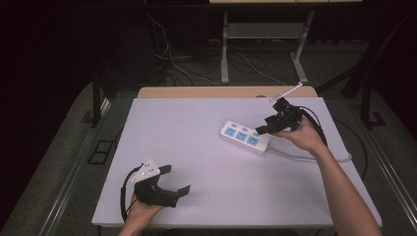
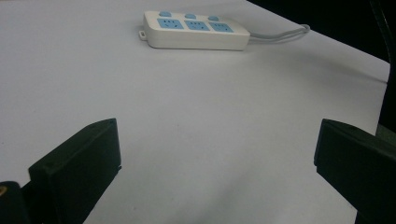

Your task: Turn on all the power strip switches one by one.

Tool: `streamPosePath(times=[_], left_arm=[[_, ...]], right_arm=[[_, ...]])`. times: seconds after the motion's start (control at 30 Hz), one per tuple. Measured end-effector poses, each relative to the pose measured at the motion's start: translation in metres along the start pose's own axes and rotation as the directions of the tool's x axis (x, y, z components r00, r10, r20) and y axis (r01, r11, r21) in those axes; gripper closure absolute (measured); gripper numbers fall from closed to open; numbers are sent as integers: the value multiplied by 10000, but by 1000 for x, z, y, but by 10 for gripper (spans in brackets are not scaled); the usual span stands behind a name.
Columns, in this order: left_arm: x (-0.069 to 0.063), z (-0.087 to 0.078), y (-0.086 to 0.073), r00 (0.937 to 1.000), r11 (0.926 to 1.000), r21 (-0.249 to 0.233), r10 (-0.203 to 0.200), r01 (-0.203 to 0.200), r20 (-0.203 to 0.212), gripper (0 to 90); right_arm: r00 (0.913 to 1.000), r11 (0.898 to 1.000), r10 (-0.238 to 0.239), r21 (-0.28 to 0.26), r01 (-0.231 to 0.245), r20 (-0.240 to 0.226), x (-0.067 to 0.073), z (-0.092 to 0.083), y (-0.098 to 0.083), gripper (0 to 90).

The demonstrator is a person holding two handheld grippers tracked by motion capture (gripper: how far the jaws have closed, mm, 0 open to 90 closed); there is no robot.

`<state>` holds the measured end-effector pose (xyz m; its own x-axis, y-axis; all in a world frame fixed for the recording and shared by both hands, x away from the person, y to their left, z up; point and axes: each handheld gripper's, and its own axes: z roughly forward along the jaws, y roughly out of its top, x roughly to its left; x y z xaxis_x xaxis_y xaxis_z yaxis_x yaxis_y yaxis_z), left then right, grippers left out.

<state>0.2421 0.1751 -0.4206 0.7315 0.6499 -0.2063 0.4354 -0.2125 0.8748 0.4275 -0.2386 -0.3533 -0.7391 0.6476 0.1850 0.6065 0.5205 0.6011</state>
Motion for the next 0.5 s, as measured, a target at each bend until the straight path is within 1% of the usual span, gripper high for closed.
streamPosePath(times=[0.03, 0.07, 0.1, 0.13, 0.2, 0.23, 0.3, 0.4, 0.5], left_arm=[[0, 0, 0, 10000, 10000, -8, -12, 12, -8, 0], [0, 0, 0, 10000, 10000, -15, -26, 26, -3, 0], [0, 0, 0, 10000, 10000, -15, -26, 26, -3, 0], [1, 0, 0, 10000, 10000, -6, -41, 41, -2, 0], [1, 0, 0, 10000, 10000, -7, -39, 39, -9, 0], [0, -1, 0, 10000, 10000, -54, -59, 59, -9, 0], [0, -1, 0, 10000, 9999, -121, -91, 92, 25, 0], [0, -1, 0, 10000, 9999, -140, -81, 81, 33, 0], [-1, -1, 0, 9999, 9998, -166, -89, 90, 63, 0]], right_arm=[[10000, 10000, -34, -31, 34, 42, -1, 1, 0, 344], [10000, 10000, 67, -9, -67, 25, -2, 2, 1, 368], [10000, 10000, 67, -9, -67, 25, -2, 2, 1, 368], [10000, 10000, 35, 2, -35, -59, -5, 4, 1, 401], [9999, 9999, 125, 50, -125, -96, -6, 5, 1, 412], [9999, 9999, 101, 138, -99, -136, -8, 8, 0, 443], [9994, 9995, 205, 225, -199, -285, -11, 11, 0, 480], [9990, 9991, 275, 333, -264, -343, -16, 15, -1, 535], [9987, 9990, 327, 306, -314, -402, -19, 18, -2, 591]])
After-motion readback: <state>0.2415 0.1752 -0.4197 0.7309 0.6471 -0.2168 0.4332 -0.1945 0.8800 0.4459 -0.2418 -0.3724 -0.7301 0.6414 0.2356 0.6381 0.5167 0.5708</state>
